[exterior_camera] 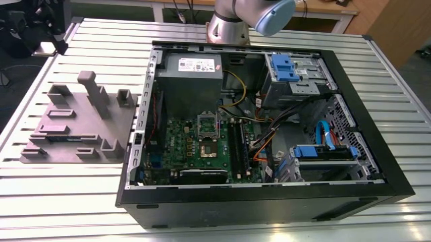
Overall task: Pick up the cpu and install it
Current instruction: 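Pick up the cpu and move it towards the insertion slot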
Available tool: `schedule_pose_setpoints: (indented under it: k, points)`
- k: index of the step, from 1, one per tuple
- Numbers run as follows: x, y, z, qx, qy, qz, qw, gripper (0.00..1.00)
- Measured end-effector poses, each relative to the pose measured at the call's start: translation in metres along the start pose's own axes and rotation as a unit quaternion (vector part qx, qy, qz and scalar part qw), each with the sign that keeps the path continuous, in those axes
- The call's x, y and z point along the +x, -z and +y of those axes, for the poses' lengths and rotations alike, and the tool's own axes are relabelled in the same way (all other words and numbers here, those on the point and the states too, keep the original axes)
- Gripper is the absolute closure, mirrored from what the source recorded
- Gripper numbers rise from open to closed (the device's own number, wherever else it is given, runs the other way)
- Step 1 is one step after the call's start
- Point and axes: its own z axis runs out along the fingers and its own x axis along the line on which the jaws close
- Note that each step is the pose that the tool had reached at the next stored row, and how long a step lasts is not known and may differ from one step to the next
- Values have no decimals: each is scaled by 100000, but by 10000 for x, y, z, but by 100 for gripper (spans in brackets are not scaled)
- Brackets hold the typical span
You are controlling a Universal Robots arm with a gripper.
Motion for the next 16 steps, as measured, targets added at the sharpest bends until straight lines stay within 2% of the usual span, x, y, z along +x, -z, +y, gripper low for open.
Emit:
schedule_pose_setpoints:
  k: [16]
  points:
    - [-54, 0, 2, 1, -1, 2, 100000, 53]
